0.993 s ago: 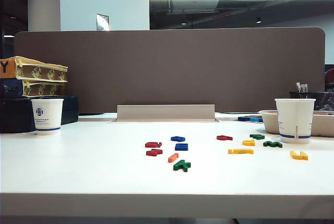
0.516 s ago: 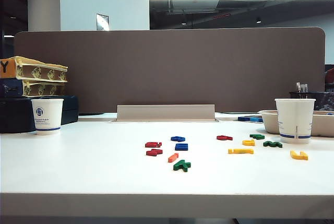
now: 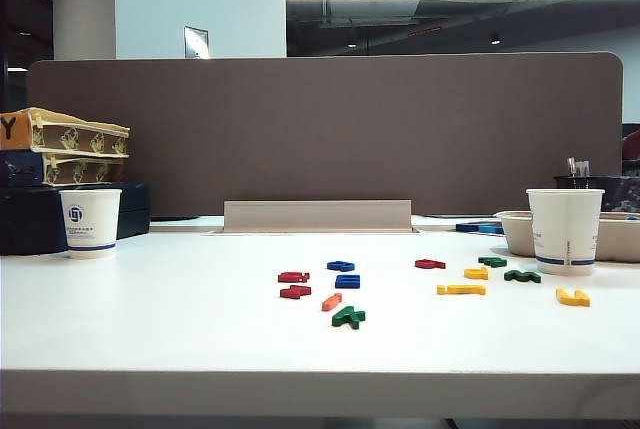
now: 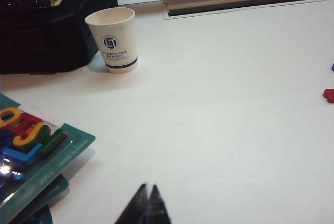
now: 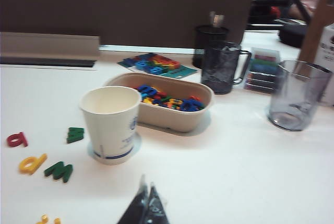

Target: Pick up the letter "c" and put it in the paper cup.

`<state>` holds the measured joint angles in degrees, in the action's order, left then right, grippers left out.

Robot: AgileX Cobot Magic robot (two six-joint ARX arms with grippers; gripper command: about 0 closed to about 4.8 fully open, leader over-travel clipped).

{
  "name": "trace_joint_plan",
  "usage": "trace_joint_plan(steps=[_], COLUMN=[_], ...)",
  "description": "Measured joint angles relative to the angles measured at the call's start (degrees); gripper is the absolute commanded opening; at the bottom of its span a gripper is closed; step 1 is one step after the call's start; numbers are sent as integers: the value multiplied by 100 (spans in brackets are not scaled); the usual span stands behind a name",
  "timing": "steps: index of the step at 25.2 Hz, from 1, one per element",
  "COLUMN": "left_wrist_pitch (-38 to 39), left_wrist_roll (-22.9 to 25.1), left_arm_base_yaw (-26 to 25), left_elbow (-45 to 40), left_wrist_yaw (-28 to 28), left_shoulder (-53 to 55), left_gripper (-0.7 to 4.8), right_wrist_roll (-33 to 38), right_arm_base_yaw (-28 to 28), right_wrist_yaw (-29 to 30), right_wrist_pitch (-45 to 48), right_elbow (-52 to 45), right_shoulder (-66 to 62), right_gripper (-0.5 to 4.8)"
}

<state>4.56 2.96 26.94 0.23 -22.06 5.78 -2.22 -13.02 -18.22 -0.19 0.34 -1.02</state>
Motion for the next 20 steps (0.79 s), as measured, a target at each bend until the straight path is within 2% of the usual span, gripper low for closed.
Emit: trace_joint_plan(steps=[20], left_wrist_pitch=[127], left_wrist_roll=[0], left_arm_base_yaw=[0], left_elbow=[0], left_wrist_yaw=[0], left_shoulder=[0], left_gripper=[-3], right_wrist_roll=[24], right_arm_base_yaw=[0], right_wrist_yaw=[-22], right_wrist_pitch=[0], right_elbow=[0], right_shoulder=[0], right_gripper=[-3])
